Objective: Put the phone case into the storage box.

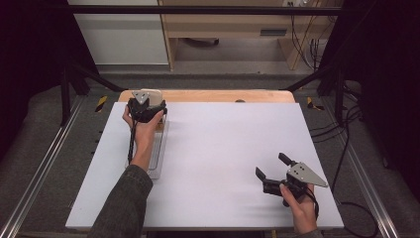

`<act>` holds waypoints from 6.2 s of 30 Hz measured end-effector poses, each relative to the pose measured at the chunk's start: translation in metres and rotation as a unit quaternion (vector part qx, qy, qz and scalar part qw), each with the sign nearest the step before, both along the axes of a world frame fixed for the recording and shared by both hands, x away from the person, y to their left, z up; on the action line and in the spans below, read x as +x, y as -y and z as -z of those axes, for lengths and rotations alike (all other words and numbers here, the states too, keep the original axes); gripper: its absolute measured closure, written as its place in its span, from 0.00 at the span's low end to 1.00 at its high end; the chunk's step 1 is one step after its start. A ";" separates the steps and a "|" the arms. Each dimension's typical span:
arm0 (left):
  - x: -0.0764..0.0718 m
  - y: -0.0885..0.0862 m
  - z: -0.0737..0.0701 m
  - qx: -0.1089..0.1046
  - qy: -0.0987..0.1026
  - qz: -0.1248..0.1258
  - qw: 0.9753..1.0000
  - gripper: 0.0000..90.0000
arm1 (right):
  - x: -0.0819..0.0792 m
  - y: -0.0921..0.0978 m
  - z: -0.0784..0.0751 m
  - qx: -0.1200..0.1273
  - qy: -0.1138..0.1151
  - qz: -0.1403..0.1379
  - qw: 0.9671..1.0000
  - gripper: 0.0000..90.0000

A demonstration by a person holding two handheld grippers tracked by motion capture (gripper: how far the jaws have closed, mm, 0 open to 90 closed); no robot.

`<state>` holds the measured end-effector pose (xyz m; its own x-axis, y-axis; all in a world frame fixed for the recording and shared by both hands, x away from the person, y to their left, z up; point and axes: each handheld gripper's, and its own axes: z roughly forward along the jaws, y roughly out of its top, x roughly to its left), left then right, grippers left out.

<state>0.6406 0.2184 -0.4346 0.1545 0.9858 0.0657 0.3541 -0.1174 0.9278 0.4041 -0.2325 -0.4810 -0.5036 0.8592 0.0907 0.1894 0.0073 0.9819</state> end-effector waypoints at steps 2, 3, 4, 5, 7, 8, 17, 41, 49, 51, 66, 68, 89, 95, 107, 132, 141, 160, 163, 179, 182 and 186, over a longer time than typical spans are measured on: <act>0.000 0.000 0.000 -0.003 -0.001 0.000 1.000 0.11 | 0.000 0.000 0.000 0.001 -0.001 0.000 1.000 0.03; 0.001 -0.001 0.000 -0.004 -0.001 -0.001 1.000 0.11 | 0.000 0.000 0.000 0.001 -0.001 0.000 1.000 0.03; 0.001 -0.001 0.000 -0.004 -0.001 0.000 1.000 0.11 | 0.000 -0.001 0.000 0.001 -0.002 0.000 1.000 0.03; 0.001 -0.001 0.001 -0.004 -0.001 0.002 1.000 0.11 | 0.000 -0.001 0.000 0.001 -0.002 0.000 1.000 0.03; 0.001 0.001 0.001 0.001 0.000 0.006 1.000 0.11 | 0.000 -0.001 0.000 0.001 -0.002 0.000 1.000 0.03; 0.001 0.001 0.001 0.003 0.001 0.006 1.000 0.11 | 0.000 -0.001 0.000 0.002 -0.003 0.000 1.000 0.03; 0.002 -0.003 0.000 -0.011 -0.001 0.005 1.000 0.10 | 0.000 0.000 0.000 0.002 -0.003 0.000 1.000 0.03; 0.002 -0.002 -0.001 -0.031 0.018 0.017 0.999 0.07 | 0.000 -0.001 0.001 0.002 -0.004 -0.001 1.000 0.03; -0.001 -0.006 -0.007 -0.032 0.028 0.021 0.999 0.07 | 0.000 -0.002 0.001 0.000 -0.004 -0.002 1.000 0.03; -0.002 -0.007 -0.008 -0.033 0.028 0.023 0.999 0.07 | 0.000 -0.002 0.000 0.000 -0.003 -0.002 1.000 0.03; -0.009 -0.001 -0.014 -0.035 0.028 0.043 0.998 0.04 | 0.000 0.000 0.000 0.001 -0.003 0.002 1.000 0.03; -0.010 0.000 -0.015 -0.037 0.027 0.046 0.998 0.04 | 0.000 0.000 0.000 0.001 -0.002 0.002 1.000 0.03; -0.019 0.000 -0.024 -0.038 0.035 0.073 0.996 0.04 | 0.000 -0.002 -0.001 -0.001 -0.001 0.003 1.000 0.03; -0.019 0.001 -0.024 -0.038 0.035 0.077 0.996 0.04 | 0.000 -0.001 -0.001 0.001 -0.001 0.005 1.000 0.03; -0.021 0.006 -0.026 -0.037 0.037 0.093 0.994 0.03 | 0.000 0.000 -0.001 0.001 0.000 0.007 1.000 0.03; -0.039 0.031 -0.042 -0.031 0.060 0.142 0.987 0.03 | -0.001 0.005 -0.002 0.004 0.004 0.016 1.000 0.03; -0.046 0.049 -0.044 -0.028 0.064 0.168 0.983 0.03 | -0.002 0.007 -0.003 0.005 0.006 0.019 1.000 0.03; -0.055 0.068 -0.043 -0.030 0.067 0.198 0.977 0.03 | -0.002 0.008 -0.003 0.005 0.009 0.021 1.000 0.03; -0.057 0.071 -0.044 -0.031 0.070 0.204 0.976 0.03 | -0.002 0.008 -0.004 0.005 0.009 0.021 1.000 0.03; -0.067 0.091 -0.044 -0.039 0.072 0.237 0.968 0.03 | -0.002 0.009 -0.004 0.005 0.010 0.022 1.000 0.03; -0.069 0.093 -0.044 -0.041 0.071 0.241 0.967 0.03 | -0.002 0.009 -0.004 0.005 0.010 0.022 1.000 0.03; -0.070 0.096 -0.044 -0.042 0.072 0.246 0.966 0.03 | -0.002 0.009 -0.004 0.005 0.010 0.022 1.000 0.03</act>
<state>0.5703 0.1221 -0.3905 0.6012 0.7978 0.0449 0.1409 -0.1612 0.9768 0.4020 -0.2414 -0.4773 -0.4670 0.8798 0.0893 0.1697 -0.0099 0.9854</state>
